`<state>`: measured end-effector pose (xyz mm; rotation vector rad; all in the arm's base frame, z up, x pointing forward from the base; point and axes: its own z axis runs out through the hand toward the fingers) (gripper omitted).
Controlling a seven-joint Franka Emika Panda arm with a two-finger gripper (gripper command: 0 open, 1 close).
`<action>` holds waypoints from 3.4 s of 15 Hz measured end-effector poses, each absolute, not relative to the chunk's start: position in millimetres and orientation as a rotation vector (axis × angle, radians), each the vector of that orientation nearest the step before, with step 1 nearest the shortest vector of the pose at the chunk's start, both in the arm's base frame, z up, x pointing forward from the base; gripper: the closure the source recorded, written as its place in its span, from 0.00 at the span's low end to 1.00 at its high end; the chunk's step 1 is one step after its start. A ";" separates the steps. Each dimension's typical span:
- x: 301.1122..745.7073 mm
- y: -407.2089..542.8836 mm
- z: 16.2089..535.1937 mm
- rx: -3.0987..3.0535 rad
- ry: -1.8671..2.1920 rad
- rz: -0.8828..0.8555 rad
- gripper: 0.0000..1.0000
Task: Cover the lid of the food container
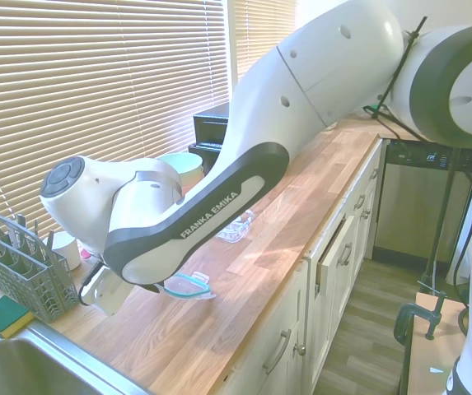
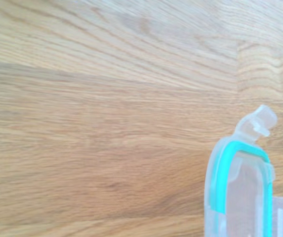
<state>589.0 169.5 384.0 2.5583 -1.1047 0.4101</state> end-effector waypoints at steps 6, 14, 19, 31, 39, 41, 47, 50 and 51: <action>577.8 151.1 427.4 2.624 -1.118 0.400 1.00; 567.5 92.5 467.4 2.677 -1.174 0.366 1.00; 564.3 51.3 493.3 2.710 -1.211 0.362 1.00; 559.9 -35.4 526.8 2.804 -1.294 0.299 1.00; 559.6 -63.7 529.6 2.785 -1.324 0.307 1.00; 562.9 -84.3 530.0 2.784 -1.326 0.307 1.00; 589.5 -113.6 521.8 2.815 -1.288 0.296 1.00; 601.1 -116.7 523.5 2.821 -1.275 0.309 1.00; 603.6 -117.1 524.3 2.821 -1.273 0.311 1.00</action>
